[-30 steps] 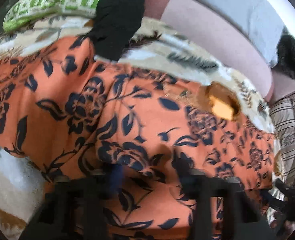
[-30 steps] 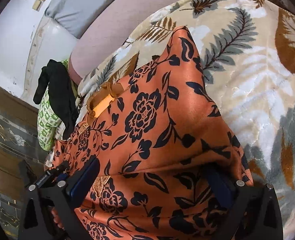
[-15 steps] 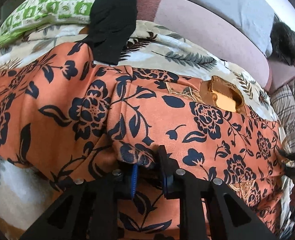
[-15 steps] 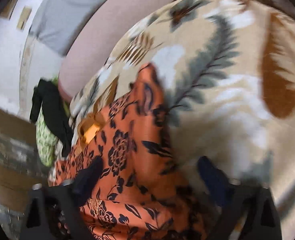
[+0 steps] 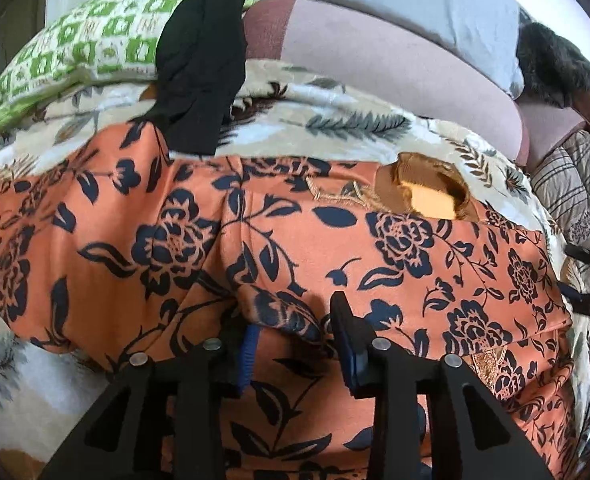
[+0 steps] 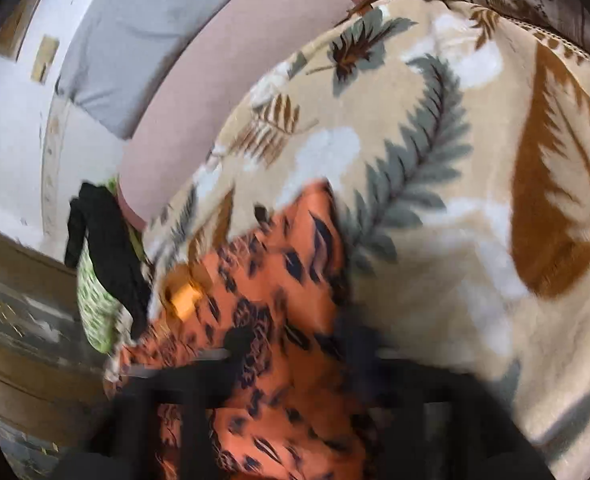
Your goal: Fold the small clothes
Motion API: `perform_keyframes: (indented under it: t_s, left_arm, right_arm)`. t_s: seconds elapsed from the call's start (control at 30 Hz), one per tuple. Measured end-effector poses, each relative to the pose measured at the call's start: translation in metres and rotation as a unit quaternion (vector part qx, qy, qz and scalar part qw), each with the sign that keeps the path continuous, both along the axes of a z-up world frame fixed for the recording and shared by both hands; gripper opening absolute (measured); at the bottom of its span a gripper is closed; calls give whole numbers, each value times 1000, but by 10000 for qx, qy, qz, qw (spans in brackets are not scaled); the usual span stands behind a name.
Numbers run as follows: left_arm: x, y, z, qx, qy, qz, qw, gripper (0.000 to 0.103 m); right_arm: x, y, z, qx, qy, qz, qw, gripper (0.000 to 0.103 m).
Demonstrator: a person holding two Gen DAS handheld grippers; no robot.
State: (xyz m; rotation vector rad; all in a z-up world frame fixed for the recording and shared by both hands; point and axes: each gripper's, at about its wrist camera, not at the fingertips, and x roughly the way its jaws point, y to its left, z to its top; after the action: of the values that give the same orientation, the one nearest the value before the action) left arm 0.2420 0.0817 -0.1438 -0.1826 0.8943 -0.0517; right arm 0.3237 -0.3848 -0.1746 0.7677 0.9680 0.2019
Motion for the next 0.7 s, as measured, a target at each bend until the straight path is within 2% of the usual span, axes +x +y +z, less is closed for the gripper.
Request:
perform_keyframes:
  t_s: [0.03,0.07,0.1,0.13,0.17,0.23,0.3,0.33,0.37,0.4,0.53,0.57,0.6,0.63,0.7]
  left_arm:
    - [2,0,-4,116,67,-18,9999,42]
    - [5,1,-12,166,225,-31,9996,42]
    - [6,2,-14,132,185,-48,9997,43]
    - [5,2,-13,150,142,-68,9998,43]
    - [6,1,-13,189,149,-91,9997,43]
    - [6,1,-12,237,128,-152,9995,44]
    - [5,2,-12,198,113,-161,9996,45]
    - [5,2,-11,177,109,-174,9996,46]
    - [4,2,-11,174,116,-190,9996,48]
    - [3,1,-9,183,122,-199,9996,51]
    - [-3,-3,-2,138,76,-233,9996,57]
    - [-4,-3,-2,130,104,-241,9996,58]
    - [-5,-3,-1,125,146,-244,9995,58]
    - [-7,-1,1,102,164,-234,9995,58]
    - [-16,8,12,-20,55,-154,9999,58]
  right_arm:
    - [7,1,-3,-20,50,31,10000,85]
    - [17,3,-8,-55,122,103,9999,73]
    - [26,2,-16,-318,356,55,9988,31]
    - [30,-5,-24,-450,537,-84,9975,20]
    - [31,-10,-29,-292,546,-204,9979,19]
    - [25,-7,-12,-567,283,-268,9976,20]
    - [12,-5,4,-758,73,-356,9965,29]
    - [5,-4,7,-743,99,-381,9965,37]
    - [-7,-1,9,-650,165,-292,9973,75]
    - [-19,2,11,-629,163,-187,9977,88]
    - [-40,22,1,-631,297,437,9966,86]
    - [-42,33,-6,-822,417,675,9935,69]
    - [-41,37,-13,-960,584,776,9906,23]
    - [-43,33,-19,-869,622,718,9917,23]
    - [-49,13,-25,-302,615,240,9974,21]
